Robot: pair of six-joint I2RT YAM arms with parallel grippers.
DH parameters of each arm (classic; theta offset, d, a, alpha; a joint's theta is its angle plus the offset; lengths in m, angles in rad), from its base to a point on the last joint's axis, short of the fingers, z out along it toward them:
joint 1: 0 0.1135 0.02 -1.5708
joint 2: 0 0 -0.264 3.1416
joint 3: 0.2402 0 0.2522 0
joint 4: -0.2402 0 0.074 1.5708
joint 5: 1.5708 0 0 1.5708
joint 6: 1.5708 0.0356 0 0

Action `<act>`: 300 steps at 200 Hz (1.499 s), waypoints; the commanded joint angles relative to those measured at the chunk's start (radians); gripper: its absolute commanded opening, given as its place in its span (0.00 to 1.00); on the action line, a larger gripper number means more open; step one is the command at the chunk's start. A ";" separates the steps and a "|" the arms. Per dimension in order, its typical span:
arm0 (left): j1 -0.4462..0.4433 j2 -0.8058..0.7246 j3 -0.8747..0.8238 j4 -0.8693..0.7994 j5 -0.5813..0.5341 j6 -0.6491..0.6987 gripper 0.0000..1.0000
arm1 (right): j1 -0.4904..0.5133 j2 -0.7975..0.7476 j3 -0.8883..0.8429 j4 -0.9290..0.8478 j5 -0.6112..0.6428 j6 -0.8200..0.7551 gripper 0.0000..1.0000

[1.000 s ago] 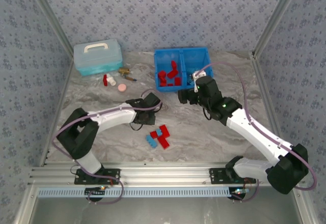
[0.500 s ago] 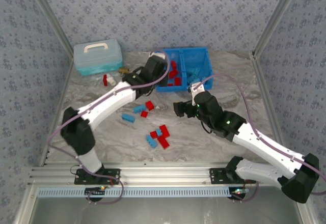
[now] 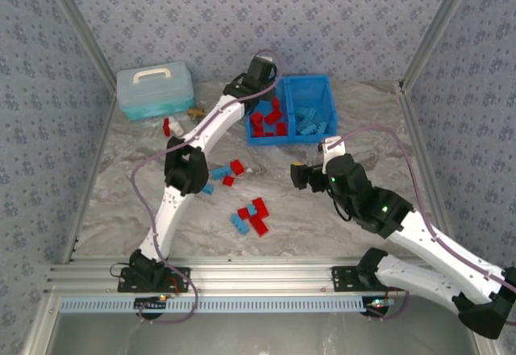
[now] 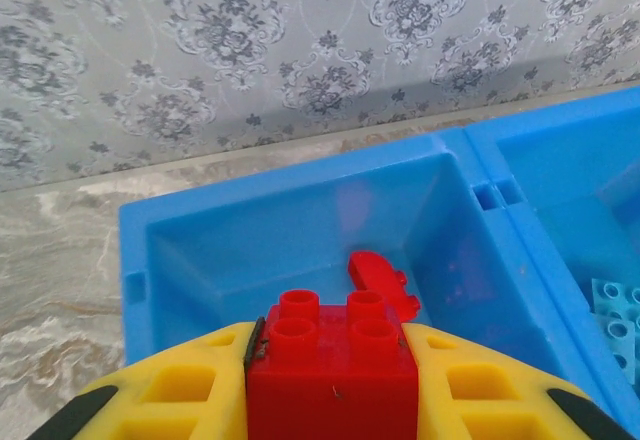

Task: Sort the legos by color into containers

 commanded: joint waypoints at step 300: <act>-0.059 -0.666 -1.177 -0.067 0.202 0.242 0.99 | -0.023 0.072 0.000 0.047 -0.016 -0.013 1.00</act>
